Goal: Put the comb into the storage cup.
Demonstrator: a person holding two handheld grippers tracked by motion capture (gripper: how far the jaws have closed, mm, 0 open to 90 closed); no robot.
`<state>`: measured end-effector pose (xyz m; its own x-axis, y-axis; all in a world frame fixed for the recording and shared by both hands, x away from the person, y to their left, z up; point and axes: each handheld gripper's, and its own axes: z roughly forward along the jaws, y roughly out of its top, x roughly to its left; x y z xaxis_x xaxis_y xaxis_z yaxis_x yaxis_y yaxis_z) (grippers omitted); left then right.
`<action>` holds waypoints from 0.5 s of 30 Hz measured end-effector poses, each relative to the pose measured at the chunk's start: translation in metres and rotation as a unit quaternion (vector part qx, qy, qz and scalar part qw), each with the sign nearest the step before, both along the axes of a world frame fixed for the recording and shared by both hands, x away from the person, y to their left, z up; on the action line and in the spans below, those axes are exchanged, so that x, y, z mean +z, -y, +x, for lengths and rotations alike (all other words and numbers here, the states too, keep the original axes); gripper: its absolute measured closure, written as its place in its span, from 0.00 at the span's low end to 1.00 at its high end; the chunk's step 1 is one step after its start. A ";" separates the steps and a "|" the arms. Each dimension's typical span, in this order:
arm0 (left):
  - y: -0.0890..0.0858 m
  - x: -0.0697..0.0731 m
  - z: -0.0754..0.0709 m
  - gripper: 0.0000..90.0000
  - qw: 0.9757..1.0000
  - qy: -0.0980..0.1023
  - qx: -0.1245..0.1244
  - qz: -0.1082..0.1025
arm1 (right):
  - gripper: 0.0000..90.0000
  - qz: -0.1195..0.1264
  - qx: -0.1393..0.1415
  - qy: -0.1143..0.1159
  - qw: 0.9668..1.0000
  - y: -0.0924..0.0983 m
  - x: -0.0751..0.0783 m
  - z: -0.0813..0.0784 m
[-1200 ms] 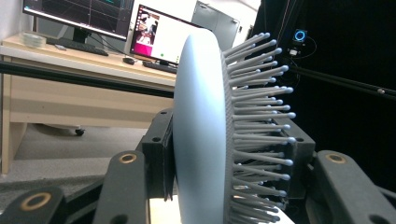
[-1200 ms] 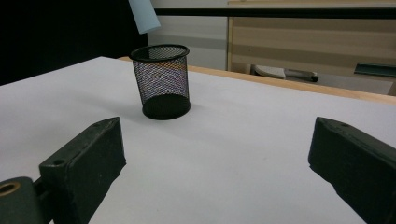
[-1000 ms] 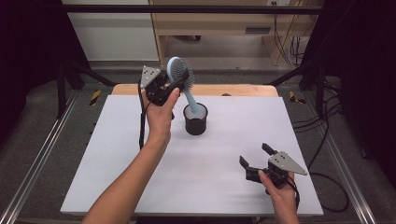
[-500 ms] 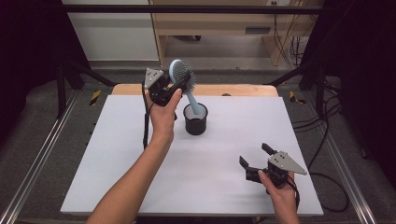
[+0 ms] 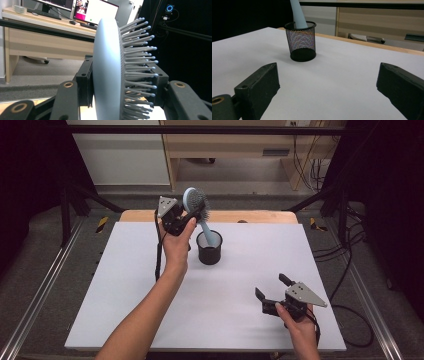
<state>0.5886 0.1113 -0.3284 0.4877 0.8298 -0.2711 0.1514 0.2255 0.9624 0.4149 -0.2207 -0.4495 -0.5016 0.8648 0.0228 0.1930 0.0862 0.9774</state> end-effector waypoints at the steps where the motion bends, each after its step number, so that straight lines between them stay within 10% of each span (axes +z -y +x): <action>1: 0.001 0.000 0.000 0.55 1.000 0.000 -0.001 0.001 | 0.05 0.000 0.000 0.000 1.000 0.000 0.000 0.000; 15: 0.005 -0.009 0.002 0.55 1.000 -0.007 -0.001 0.005 | 0.05 -0.001 0.000 0.003 1.000 0.000 0.000 0.000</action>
<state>0.5908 0.1059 -0.3370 0.4862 0.8313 -0.2695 0.1653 0.2154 0.9624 0.4148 -0.2209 -0.4494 -0.5020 0.8647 0.0182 0.1879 0.0885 0.9782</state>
